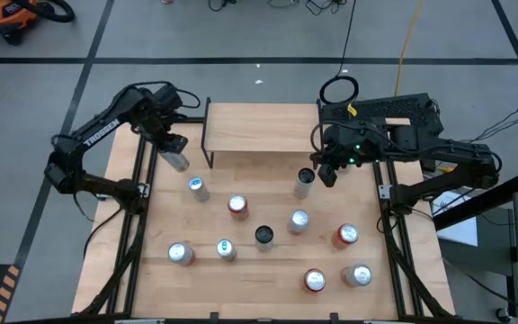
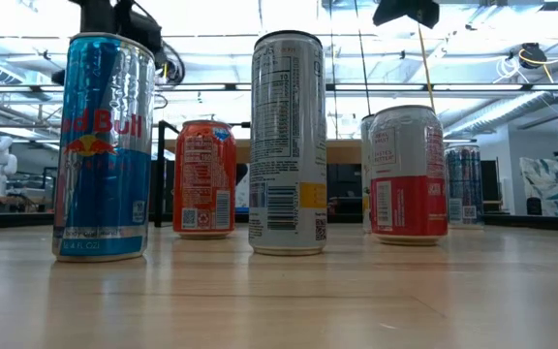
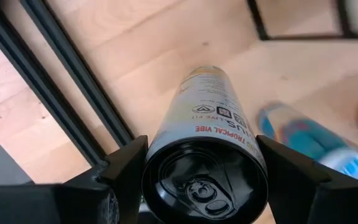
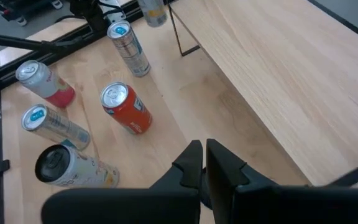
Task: Place canned beverage on shelf
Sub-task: Put the top left white-yellow soda can on the shelf
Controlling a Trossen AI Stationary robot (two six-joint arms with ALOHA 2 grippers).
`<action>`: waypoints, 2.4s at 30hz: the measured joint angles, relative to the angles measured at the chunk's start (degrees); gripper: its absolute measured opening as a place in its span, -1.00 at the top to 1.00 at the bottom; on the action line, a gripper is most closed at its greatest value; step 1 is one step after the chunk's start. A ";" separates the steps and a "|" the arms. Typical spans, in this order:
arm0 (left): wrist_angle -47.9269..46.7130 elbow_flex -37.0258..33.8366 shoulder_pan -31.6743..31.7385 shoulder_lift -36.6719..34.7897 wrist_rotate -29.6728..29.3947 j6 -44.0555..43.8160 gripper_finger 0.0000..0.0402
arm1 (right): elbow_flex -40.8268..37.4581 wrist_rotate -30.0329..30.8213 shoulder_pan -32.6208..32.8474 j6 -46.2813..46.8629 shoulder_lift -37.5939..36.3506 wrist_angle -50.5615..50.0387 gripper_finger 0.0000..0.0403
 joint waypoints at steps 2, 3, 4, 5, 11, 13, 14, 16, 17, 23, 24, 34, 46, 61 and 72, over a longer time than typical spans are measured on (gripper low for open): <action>-1.00 1.91 -1.03 -0.68 0.03 -0.10 -0.26 | 0.00 0.00 0.00 -0.03 0.64 0.75 1.00; -1.25 3.01 -1.59 -1.04 0.05 -0.16 -0.26 | 0.00 0.00 -0.07 -0.05 0.94 1.17 1.00; -1.91 4.15 -2.15 -1.32 0.01 -0.13 -0.26 | 0.00 -0.04 -0.26 -0.06 1.20 1.72 1.00; -2.30 5.41 -2.75 -1.46 0.00 -0.10 -0.26 | 0.00 -0.10 -0.38 -0.03 1.37 2.42 1.00; -2.69 12.44 -5.95 -1.70 3.75 -0.21 -0.26 | 0.00 -2.96 -1.73 -0.20 1.71 8.13 1.00; -2.90 14.68 -6.92 -1.70 5.59 -0.23 -0.26 | 0.00 -4.66 -2.23 0.04 1.70 10.44 1.00; -2.89 15.68 -7.39 -1.64 6.49 -0.23 -0.26 | 0.00 -4.89 -2.36 0.27 1.69 11.57 1.00; -2.83 17.67 -8.41 -1.64 8.39 -0.25 -0.26 | 0.00 -5.34 -2.62 0.70 1.69 13.61 1.00; -2.87 18.61 -8.88 -1.66 9.27 -0.25 -0.26 | 0.00 -5.83 -2.68 0.97 1.69 14.54 1.00; -2.74 22.75 -11.61 -1.66 14.82 -1.28 -0.26 | 0.03 -6.92 -3.72 3.38 2.50 18.15 0.99; -2.70 23.27 -12.19 -1.66 15.20 -1.29 -0.26 | 0.02 -7.81 -3.88 3.44 2.97 18.69 0.97; 5.03 24.78 -17.23 -1.42 15.41 -5.96 -0.26 | 0.04 -15.25 -4.04 3.99 7.86 27.37 0.63; 19.06 24.78 -22.54 -1.35 18.06 -2.01 -0.26 | 0.04 -15.26 -3.69 3.92 10.68 37.88 -0.10; 29.91 24.78 -26.79 2.13 18.43 4.42 -0.26 | 18.81 -15.01 -3.85 -10.70 21.02 20.43 -0.59; 31.37 24.78 -27.08 2.65 18.36 4.40 -0.26 | 31.93 -21.10 -4.63 -14.20 31.14 9.02 -0.59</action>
